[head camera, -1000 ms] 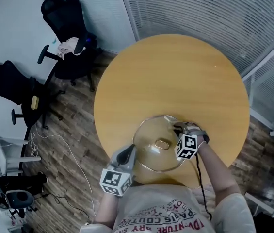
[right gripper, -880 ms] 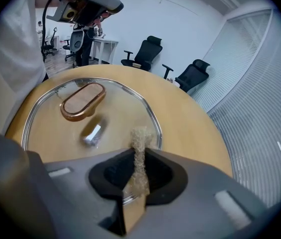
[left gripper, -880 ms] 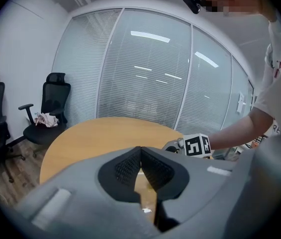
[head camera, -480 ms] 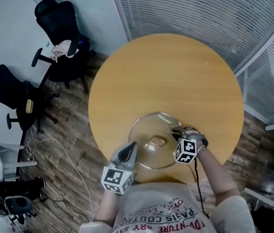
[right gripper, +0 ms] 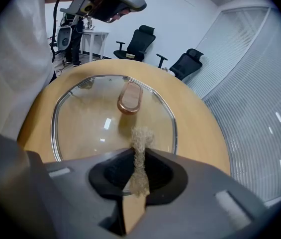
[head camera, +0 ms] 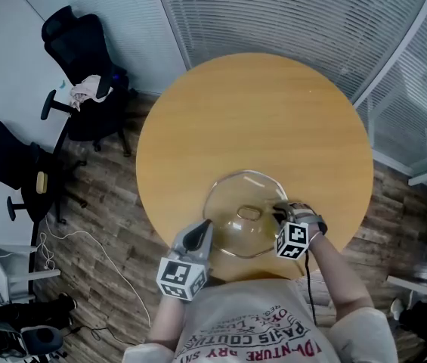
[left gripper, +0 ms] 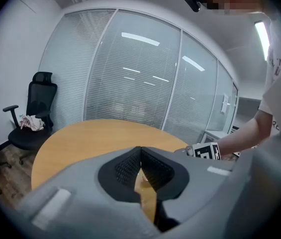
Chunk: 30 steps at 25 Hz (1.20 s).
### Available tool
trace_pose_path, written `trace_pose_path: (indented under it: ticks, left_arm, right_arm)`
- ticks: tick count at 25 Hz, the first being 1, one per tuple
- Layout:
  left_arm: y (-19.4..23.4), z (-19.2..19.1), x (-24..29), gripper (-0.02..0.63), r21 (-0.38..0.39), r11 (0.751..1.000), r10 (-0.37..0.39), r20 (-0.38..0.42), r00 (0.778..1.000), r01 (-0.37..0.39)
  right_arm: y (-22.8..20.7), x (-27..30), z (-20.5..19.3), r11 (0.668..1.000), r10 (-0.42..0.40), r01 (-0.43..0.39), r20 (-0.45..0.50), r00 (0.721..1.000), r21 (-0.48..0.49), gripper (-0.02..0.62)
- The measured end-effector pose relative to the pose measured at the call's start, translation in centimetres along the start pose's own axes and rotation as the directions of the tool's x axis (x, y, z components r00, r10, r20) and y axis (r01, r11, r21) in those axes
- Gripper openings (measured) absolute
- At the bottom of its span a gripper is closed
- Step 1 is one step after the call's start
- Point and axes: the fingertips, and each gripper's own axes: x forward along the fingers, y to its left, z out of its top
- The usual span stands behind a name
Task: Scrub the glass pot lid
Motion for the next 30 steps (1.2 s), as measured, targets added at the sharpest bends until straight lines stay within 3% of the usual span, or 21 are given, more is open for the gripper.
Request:
trace_pose_path:
  ticks: [5, 9, 18, 30]
  left_arm:
    - [0.0, 0.6, -1.1, 0.007, 0.035, 0.997, -0.072, 0.005, 0.997, 0.072]
    - [0.7, 0.7, -2.0, 0.006, 0.047, 0.991, -0.123, -0.006, 0.992, 0.123]
    - [2.1, 0.0, -3.9, 0.006, 0.06, 0.975, -0.211, -0.018, 0.977, 0.212]
    - [5.9, -0.4, -7.4, 0.006, 0.059, 0.966, -0.251, -0.012, 0.968, 0.251]
  right_arm:
    - [1.8, -1.0, -0.2, 0.991, -0.015, 0.022, -0.049, 0.999, 0.133, 0.058]
    - [3.2, -1.7, 0.4, 0.962, -0.045, 0.071, -0.104, 0.994, 0.263, 0.058]
    - [7.3, -2.8, 1.2, 0.9, -0.069, 0.155, -0.219, 0.973, 0.408, 0.058]
    - [10.6, -3.0, 4.9, 0.753, -0.064, 0.251, -0.313, 0.948, 0.608, 0.058]
